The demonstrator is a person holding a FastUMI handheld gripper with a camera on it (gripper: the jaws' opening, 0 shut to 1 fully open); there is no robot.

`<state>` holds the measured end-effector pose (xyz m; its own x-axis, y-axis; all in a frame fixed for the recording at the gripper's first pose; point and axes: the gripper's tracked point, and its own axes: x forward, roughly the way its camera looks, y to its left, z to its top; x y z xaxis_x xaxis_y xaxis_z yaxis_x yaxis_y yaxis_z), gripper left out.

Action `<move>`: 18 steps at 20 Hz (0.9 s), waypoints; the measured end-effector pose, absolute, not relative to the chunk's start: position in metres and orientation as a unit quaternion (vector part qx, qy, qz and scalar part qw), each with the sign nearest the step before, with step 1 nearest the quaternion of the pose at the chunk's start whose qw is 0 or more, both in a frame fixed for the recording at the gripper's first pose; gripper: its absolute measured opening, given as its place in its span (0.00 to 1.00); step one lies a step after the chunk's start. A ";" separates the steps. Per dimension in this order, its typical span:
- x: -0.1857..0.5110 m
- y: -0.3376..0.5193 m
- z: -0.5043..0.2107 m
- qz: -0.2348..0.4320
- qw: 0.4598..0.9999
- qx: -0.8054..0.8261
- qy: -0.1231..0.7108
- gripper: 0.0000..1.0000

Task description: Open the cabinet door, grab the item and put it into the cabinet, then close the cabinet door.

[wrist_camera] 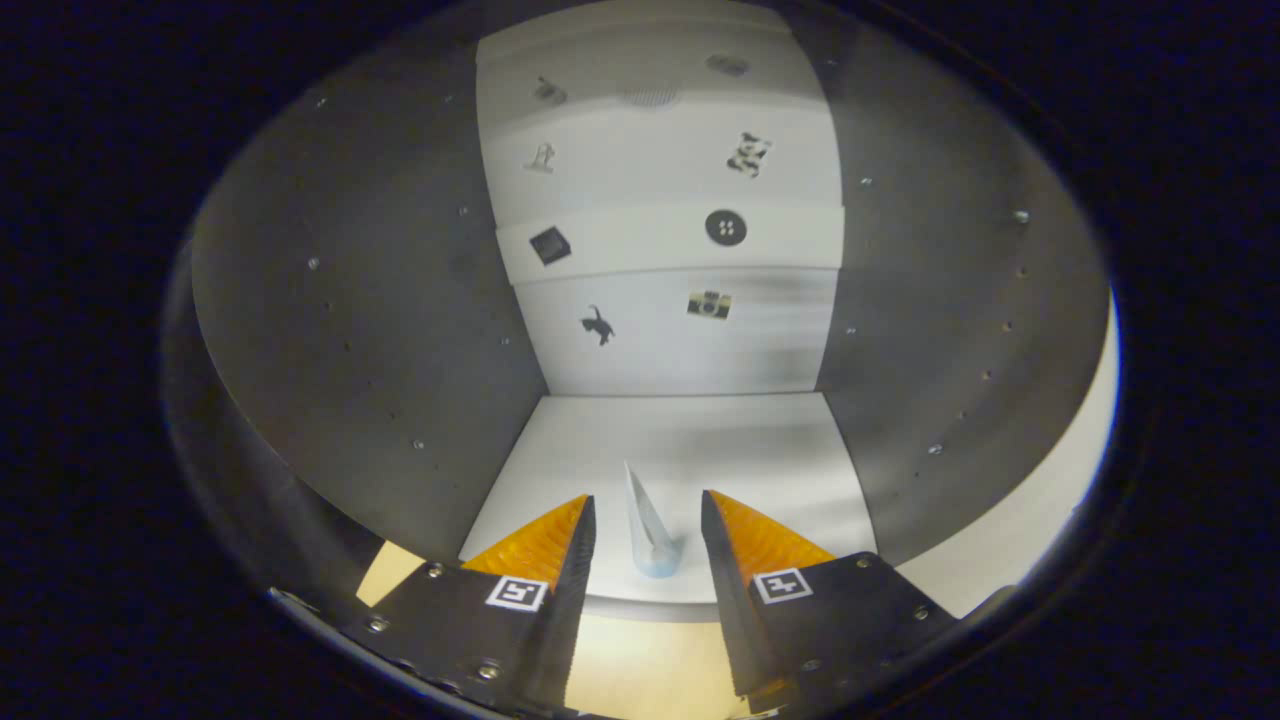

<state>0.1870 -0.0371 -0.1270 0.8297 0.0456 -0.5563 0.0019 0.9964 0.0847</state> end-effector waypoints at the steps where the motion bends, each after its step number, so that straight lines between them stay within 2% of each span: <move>1: 0.184 -0.041 -0.117 0.004 0.962 0.035 0.272 0.60; 10: 0.086 -0.050 -0.068 -0.038 0.980 -0.037 0.193 0.60; 18: -0.012 -0.069 -0.045 -0.098 0.981 -0.037 0.164 0.60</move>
<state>-0.0120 -0.0690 -0.0450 0.9269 -0.2050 -0.3144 0.1808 0.9779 -0.1046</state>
